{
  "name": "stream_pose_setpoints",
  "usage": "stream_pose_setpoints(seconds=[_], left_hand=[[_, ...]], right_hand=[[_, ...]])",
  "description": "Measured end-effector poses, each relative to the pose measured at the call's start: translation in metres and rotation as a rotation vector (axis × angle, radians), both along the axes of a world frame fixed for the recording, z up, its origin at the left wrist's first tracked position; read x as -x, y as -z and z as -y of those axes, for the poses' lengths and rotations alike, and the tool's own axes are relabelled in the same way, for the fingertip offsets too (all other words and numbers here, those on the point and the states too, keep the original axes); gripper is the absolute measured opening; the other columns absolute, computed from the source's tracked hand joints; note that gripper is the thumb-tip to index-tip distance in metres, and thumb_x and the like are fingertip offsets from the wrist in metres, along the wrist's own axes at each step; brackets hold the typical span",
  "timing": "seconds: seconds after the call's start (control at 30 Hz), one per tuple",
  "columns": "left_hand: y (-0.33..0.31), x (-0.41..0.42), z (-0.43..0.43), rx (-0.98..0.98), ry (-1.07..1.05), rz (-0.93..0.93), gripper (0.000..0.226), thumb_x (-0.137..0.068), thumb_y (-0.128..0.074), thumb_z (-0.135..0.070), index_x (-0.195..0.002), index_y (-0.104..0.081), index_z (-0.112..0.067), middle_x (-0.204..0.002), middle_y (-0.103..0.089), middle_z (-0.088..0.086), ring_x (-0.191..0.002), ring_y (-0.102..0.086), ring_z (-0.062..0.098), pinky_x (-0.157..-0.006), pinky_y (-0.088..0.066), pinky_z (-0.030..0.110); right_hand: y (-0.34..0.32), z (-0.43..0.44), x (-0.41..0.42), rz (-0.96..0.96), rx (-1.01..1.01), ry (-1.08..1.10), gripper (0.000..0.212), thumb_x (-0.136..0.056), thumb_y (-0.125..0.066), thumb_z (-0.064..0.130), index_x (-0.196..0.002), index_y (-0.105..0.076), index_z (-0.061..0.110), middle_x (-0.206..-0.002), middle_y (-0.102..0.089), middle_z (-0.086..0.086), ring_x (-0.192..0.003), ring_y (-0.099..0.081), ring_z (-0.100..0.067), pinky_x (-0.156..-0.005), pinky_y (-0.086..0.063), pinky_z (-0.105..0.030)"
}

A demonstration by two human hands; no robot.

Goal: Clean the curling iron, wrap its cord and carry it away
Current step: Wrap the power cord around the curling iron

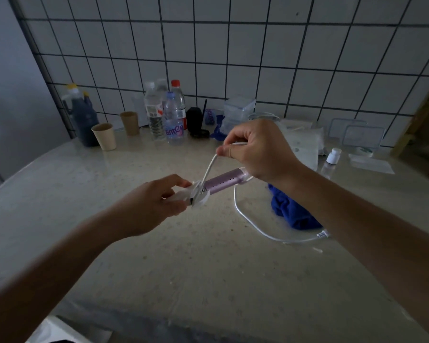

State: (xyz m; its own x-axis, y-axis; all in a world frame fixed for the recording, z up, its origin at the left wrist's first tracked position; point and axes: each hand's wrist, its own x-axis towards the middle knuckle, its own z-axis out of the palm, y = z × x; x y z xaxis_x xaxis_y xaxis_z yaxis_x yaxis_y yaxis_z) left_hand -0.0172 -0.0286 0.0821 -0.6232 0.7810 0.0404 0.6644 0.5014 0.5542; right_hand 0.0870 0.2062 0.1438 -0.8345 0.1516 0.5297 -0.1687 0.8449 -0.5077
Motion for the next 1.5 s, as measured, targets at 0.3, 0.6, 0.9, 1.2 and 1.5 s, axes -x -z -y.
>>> stream_pose_setpoints(seconds=[0.3,0.6,0.9,1.2,1.5], left_hand=[[-0.034,-0.007,0.043,-0.370,0.356,0.350,0.038,-0.095,-0.063,-0.037,-0.132,-0.060,-0.031,-0.089,-0.070,0.015,-0.058,-0.055,0.027,-0.050,-0.050,0.030],[-0.021,-0.008,0.007,-0.159,0.036,-0.019,0.037,-0.100,-0.063,-0.024,-0.129,-0.055,-0.045,-0.082,-0.069,-0.009,-0.062,-0.061,-0.001,-0.056,-0.044,0.021],[-0.023,-0.016,0.046,-0.079,0.314,0.417,0.030,-0.095,-0.067,-0.034,-0.124,-0.064,-0.042,-0.091,-0.075,0.006,-0.064,-0.062,0.016,-0.058,-0.054,0.026],[-0.027,-0.003,0.074,-0.520,0.277,0.513,0.039,-0.093,-0.069,-0.037,-0.130,-0.065,-0.027,-0.090,-0.069,0.015,-0.061,-0.053,0.024,-0.048,-0.046,0.032],[-0.004,-0.007,0.040,-0.017,-0.006,-0.152,0.037,-0.099,-0.063,-0.030,-0.134,-0.056,-0.042,-0.085,-0.066,-0.019,-0.071,-0.062,-0.008,-0.056,-0.042,0.013]], right_hand=[[0.009,-0.045,-0.015,0.359,0.486,-0.180,0.019,-0.099,-0.064,0.008,-0.089,-0.078,0.015,-0.066,-0.069,-0.001,-0.052,-0.052,-0.009,-0.050,-0.039,-0.028],[0.035,0.026,-0.039,0.472,0.118,-0.234,0.006,-0.095,-0.075,0.029,-0.095,-0.080,0.025,-0.087,-0.080,0.004,-0.078,-0.075,-0.016,-0.080,-0.063,-0.037],[0.010,-0.007,-0.021,0.337,0.270,-0.337,0.009,-0.075,-0.083,0.037,-0.077,-0.080,0.029,-0.066,-0.074,0.011,-0.058,-0.064,0.002,-0.057,-0.048,-0.009],[0.071,0.018,-0.023,0.596,0.282,-0.225,0.028,-0.100,-0.065,0.035,-0.077,-0.074,0.022,-0.047,-0.053,0.008,-0.040,-0.042,-0.002,-0.042,-0.037,-0.018],[0.018,0.051,-0.041,0.417,-0.072,-0.244,0.020,-0.099,-0.069,0.030,-0.079,-0.070,0.032,-0.064,-0.063,0.023,-0.051,-0.053,0.004,-0.053,-0.042,-0.013]])
